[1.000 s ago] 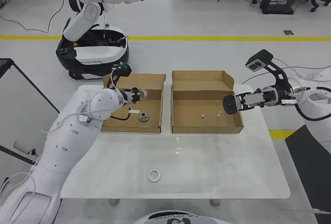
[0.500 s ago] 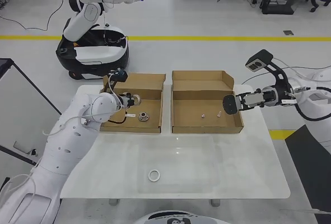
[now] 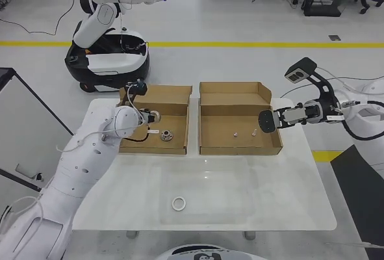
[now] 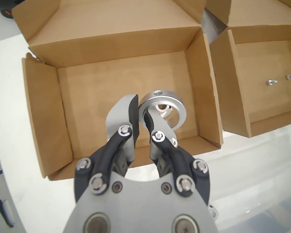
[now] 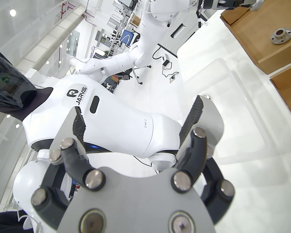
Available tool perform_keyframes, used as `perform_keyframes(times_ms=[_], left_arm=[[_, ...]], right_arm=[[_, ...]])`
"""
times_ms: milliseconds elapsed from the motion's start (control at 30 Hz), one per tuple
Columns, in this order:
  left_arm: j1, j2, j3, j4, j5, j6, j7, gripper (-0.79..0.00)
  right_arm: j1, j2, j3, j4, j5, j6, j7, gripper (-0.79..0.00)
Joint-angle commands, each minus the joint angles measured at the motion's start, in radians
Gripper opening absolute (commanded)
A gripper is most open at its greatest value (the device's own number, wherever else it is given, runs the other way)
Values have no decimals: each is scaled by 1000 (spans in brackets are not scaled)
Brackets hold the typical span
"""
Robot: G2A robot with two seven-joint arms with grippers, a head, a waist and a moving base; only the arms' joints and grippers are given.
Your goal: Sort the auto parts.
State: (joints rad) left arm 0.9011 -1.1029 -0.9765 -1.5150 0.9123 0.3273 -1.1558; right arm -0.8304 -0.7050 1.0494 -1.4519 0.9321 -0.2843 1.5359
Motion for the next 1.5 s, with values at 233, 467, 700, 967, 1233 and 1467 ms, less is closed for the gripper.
perform_keyframes(times_ms=[233, 467, 700, 967, 1233, 1467], left_arm=[[-110, -44, 125, 135, 43, 59, -189, -785], [-156, -73, 171, 220, 16, 42, -228, -785], [-194, -103, 226, 314, 34, 50, -253, -785], [-228, -138, 257, 411, 13, 57, -230, -785], [-256, -174, 279, 534, -6, 94, -188, -785], [-273, -203, 299, 607, -7, 117, -160, -785]], right_arm=[[0, 0, 0, 0, 0, 0, 0, 0], [0, 0, 0, 0, 0, 0, 0, 0], [0, 0, 0, 0, 0, 0, 0, 0], [0, 0, 0, 0, 0, 0, 0, 0], [0, 0, 0, 0, 0, 0, 0, 0], [0, 0, 0, 0, 0, 0, 0, 0]])
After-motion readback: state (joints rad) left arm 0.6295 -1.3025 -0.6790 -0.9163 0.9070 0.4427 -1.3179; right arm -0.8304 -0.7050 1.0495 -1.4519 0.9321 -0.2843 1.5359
